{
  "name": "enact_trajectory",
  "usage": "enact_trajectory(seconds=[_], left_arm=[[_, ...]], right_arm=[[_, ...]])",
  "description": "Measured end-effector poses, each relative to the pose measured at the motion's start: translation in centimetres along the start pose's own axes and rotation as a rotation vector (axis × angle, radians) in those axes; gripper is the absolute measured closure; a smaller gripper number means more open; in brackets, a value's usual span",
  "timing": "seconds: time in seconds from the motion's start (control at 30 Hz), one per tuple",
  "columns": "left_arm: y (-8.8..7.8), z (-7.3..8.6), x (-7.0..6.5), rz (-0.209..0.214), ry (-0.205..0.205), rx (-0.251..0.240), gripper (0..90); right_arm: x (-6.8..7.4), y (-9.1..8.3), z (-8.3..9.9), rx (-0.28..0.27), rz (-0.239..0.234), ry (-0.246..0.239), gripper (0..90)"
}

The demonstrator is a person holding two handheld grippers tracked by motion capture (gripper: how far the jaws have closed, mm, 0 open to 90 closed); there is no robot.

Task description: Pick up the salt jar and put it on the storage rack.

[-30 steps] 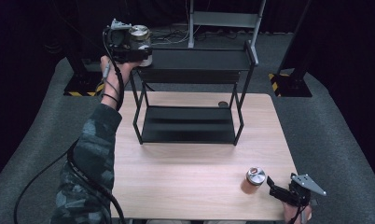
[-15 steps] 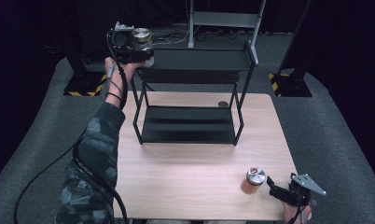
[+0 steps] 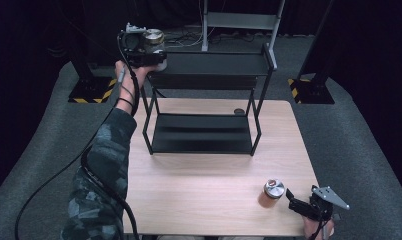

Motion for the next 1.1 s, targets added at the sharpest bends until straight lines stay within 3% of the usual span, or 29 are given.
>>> enact_trajectory(seconds=[0.5, 0.9, 1.03, 1.1], left_arm=[[0.1, -0.3, -0.1, -0.007, 0.0, 0.013, 30.2], [0.0, -0.8, 0.3, 0.016, 0.01, 0.04, 29.6], [-0.3, -1.1, 0.5, 0.025, 0.015, 0.065, 17.0], [-0.6, -1.6, 0.5, 0.048, 0.037, 0.11, 10.8]], right_arm=[[0.0, 0.0, 0.0, -0.003, 0.001, 0.0, 0.4], [0.0, 0.0, 0.0, -0.003, 0.001, 0.0, 0.4], [0.0, 0.0, 0.0, -0.002, 0.001, 0.0, 0.5], [0.0, 0.0, 0.0, -0.002, 0.002, 0.0, 0.4]])
Point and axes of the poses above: each handheld gripper's, and its own axes: y roughly forward along the jaws, z roughly out of its underside, x roughly to its left, the point moved 7 cm from there along y, roughly forward along the jaws, and after that the axes turned 5 degrees about x, right-handed, at the moved point
